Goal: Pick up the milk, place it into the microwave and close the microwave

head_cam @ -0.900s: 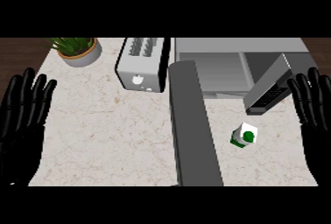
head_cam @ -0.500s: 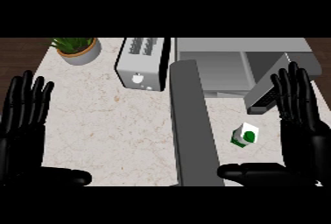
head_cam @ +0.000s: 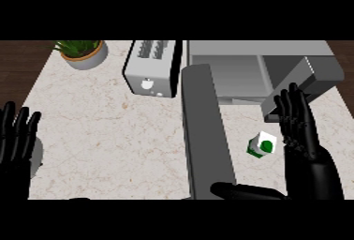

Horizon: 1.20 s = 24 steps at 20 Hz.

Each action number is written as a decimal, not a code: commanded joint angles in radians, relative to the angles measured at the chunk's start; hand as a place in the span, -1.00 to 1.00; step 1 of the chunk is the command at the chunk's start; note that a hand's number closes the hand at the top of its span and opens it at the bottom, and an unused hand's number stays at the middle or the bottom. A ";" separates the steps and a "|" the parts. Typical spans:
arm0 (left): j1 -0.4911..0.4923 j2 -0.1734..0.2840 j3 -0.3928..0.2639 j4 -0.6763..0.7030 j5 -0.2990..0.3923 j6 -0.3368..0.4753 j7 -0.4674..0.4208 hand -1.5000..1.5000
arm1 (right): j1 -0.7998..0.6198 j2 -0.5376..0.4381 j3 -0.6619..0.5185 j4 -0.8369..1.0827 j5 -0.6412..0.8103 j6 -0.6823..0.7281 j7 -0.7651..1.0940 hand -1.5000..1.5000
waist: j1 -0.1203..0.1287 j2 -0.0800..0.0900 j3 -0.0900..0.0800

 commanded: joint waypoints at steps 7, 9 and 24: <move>0.145 0.038 0.123 -0.140 0.154 -0.108 0.025 -1.00 | 0.084 -0.028 -0.031 0.019 0.006 -0.063 -0.014 -1.00 | 0.001 0.001 0.000; 0.162 0.003 0.101 -0.091 0.128 -0.129 -0.045 -1.00 | 0.101 0.006 0.036 0.119 0.021 -0.111 -0.085 -1.00 | 0.001 0.001 0.000; 0.287 -0.030 0.201 -0.122 0.192 -0.269 -0.082 -1.00 | 0.151 -0.016 -0.157 0.363 -0.117 -0.111 -0.310 -1.00 | 0.001 0.001 0.000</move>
